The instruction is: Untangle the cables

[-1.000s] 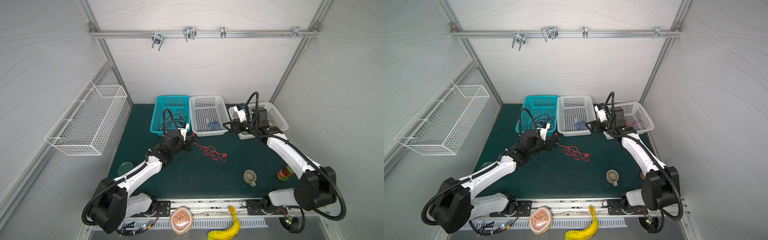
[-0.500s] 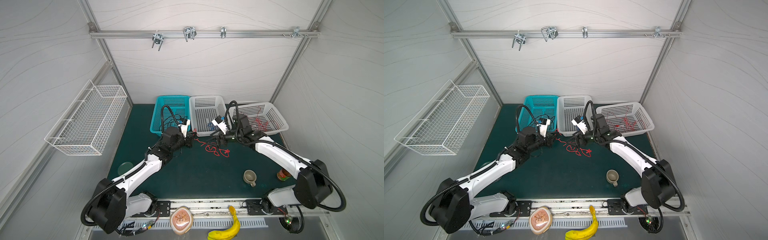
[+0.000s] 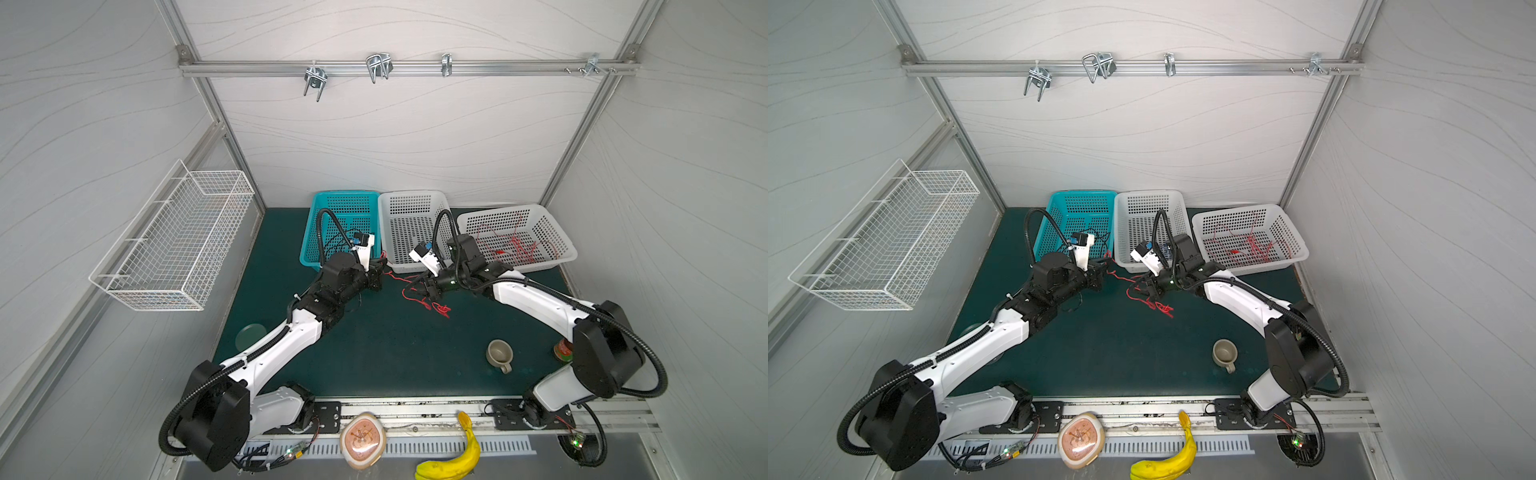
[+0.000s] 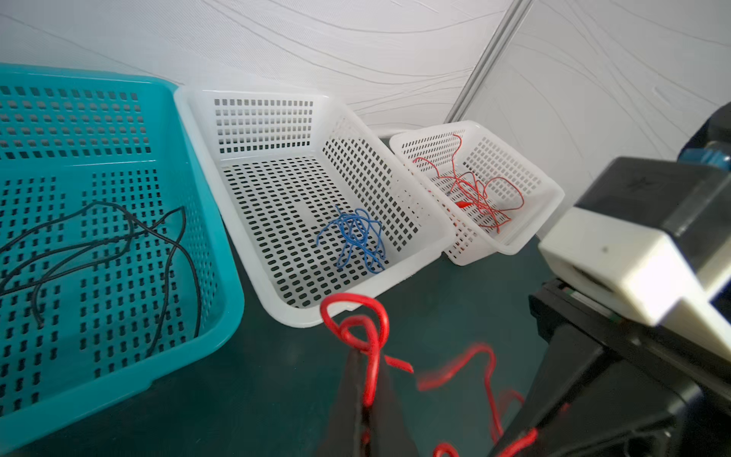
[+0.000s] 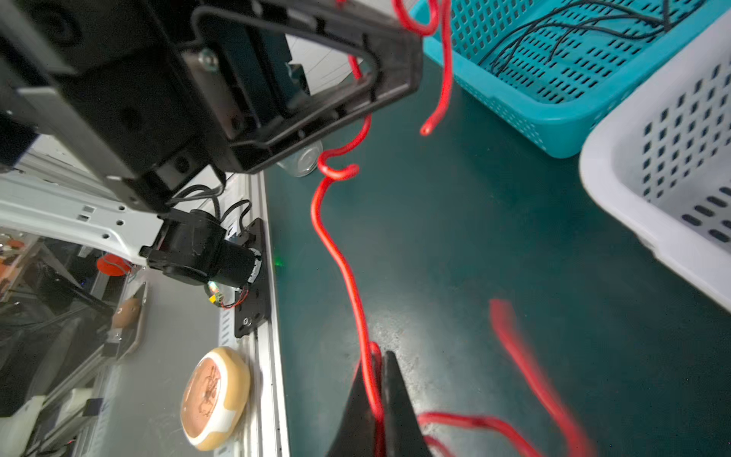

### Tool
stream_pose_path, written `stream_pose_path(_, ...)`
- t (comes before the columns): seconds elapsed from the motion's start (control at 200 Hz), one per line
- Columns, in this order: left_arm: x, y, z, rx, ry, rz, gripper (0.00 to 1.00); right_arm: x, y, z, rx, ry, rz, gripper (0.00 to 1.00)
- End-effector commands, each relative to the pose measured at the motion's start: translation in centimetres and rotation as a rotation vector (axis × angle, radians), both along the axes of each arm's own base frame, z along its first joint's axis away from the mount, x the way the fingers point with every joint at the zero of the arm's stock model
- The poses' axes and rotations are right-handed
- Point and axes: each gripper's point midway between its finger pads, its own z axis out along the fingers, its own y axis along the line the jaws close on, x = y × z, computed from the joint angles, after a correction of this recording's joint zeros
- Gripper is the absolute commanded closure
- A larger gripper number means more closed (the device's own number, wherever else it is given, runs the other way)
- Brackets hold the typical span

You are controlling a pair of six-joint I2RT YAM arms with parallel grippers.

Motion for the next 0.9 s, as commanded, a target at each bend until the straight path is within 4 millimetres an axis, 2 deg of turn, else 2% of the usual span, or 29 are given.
stream_pose_path(0.0, 0.8, -0.1, 4.5, -0.060, -0.115, 0.031, 1.00, 0.4, 0.7, 0.2, -0.008, -0.041, 0.004, 1.00)
stream_pose_path(0.105, 1.0, 0.3, 4.4, -0.059, -0.108, 0.059, 0.99, 1.0, 0.6, -0.3, -0.042, -0.071, -0.039, 1.00)
stream_pose_path(0.215, 1.0, 1.1, 4.0, -0.039, -0.094, 0.096, 0.51, 2.4, -0.2, -0.7, -0.091, -0.118, -0.123, 1.00)
stream_pose_path(0.27, 1.0, 1.7, 3.8, -0.026, -0.092, 0.124, 0.34, 3.1, -0.8, -1.0, -0.125, -0.140, -0.168, 1.00)
stream_pose_path(0.285, 0.9, 1.9, 3.7, -0.023, -0.093, 0.133, 0.24, 3.3, -1.0, -1.1, -0.134, -0.146, -0.179, 1.00)
stream_pose_path(0.29, 0.9, 2.0, 3.7, -0.021, -0.092, 0.132, 0.24, 3.3, -1.0, -1.2, -0.137, -0.147, -0.182, 1.00)
stream_pose_path(0.295, 0.9, 2.1, 3.7, -0.020, -0.094, 0.137, 0.14, 3.4, -1.1, -1.2, -0.141, -0.149, -0.185, 1.00)
stream_pose_path(0.3, 0.8, 2.1, 3.7, -0.019, -0.094, 0.140, 0.08, 3.4, -1.1, -1.2, -0.143, -0.152, -0.188, 1.00)
stream_pose_path(0.315, 0.8, 2.3, 3.7, -0.015, -0.097, 0.148, 0.01, 3.6, -1.3, -1.3, -0.152, -0.159, -0.198, 1.00)
stream_pose_path(0.495, -0.2, 4.7, 4.0, 0.015, -0.139, 0.229, 0.00, 5.7, -3.8, -2.0, -0.253, -0.223, -0.339, 1.00)
stream_pose_path(0.615, -1.0, 5.9, 4.1, 0.026, -0.155, 0.255, 0.00, 7.8, -6.8, -1.8, -0.297, -0.233, -0.479, 1.00)
stream_pose_path(0.655, -1.3, 6.2, 4.0, 0.032, -0.156, 0.261, 0.00, 8.9, -8.2, -1.6, -0.305, -0.224, -0.545, 1.00)
stream_pose_path(0.805, -1.9, 7.0, 3.2, 0.054, -0.136, 0.280, 0.00, 13.7, -16.0, -0.7, -0.383, -0.214, -0.874, 1.00)
stream_pose_path(0.895, -2.2, 7.4, 2.7, 0.070, -0.123, 0.293, 0.00, 15.9, -19.7, 0.0, -0.404, -0.219, -1.006, 1.00)
